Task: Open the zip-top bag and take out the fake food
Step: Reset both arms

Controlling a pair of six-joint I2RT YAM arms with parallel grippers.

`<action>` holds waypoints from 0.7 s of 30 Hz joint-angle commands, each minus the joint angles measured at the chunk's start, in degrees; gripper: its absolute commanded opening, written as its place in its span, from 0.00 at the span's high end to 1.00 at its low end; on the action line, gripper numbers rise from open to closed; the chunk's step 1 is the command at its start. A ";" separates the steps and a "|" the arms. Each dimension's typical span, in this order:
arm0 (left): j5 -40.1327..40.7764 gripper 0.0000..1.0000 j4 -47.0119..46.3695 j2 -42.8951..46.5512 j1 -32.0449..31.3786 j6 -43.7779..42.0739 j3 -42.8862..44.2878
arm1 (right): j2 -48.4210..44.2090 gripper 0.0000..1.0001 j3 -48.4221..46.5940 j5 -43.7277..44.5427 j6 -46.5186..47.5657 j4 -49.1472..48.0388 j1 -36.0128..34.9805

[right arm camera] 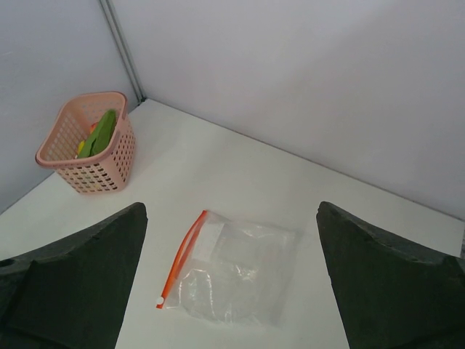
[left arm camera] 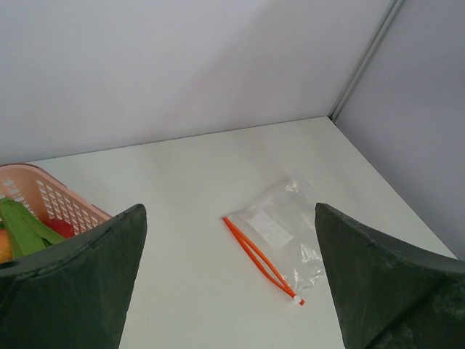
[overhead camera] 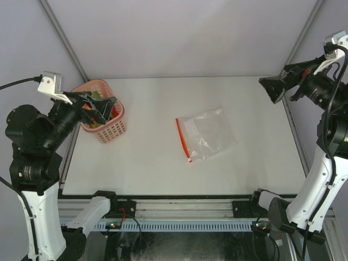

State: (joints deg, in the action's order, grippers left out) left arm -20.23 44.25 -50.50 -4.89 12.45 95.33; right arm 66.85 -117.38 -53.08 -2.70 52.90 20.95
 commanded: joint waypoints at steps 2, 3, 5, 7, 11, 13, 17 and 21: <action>-1.22 0.00 -2.80 0.93 -0.30 0.46 -1.06 | -0.82 0.00 0.37 0.30 0.83 -1.11 0.41; -1.31 0.00 -2.91 1.00 -0.29 0.55 -1.34 | -0.94 0.00 0.59 0.38 0.92 -1.11 0.41; -1.26 0.00 -3.03 1.13 -0.26 0.56 -1.69 | -1.33 0.00 1.17 0.54 1.01 -1.10 0.40; -1.23 0.00 -3.11 1.09 -0.27 0.52 -1.73 | -1.71 0.00 1.70 0.75 1.11 -1.13 0.41; -1.39 0.00 -3.29 0.94 -0.29 0.56 -1.64 | -2.39 0.00 2.65 0.97 1.50 -1.15 0.45; -1.31 0.00 -3.29 1.03 -0.28 0.56 -1.76 | -2.48 0.00 2.68 1.10 1.93 -0.96 0.49; -1.28 0.00 -3.29 0.92 -0.22 0.41 -1.84 | -2.51 0.00 2.69 1.12 2.23 -0.87 0.54; -1.25 0.00 -3.61 0.85 -0.24 0.51 -2.05 | -2.51 0.00 3.01 2.42 2.35 -1.18 0.58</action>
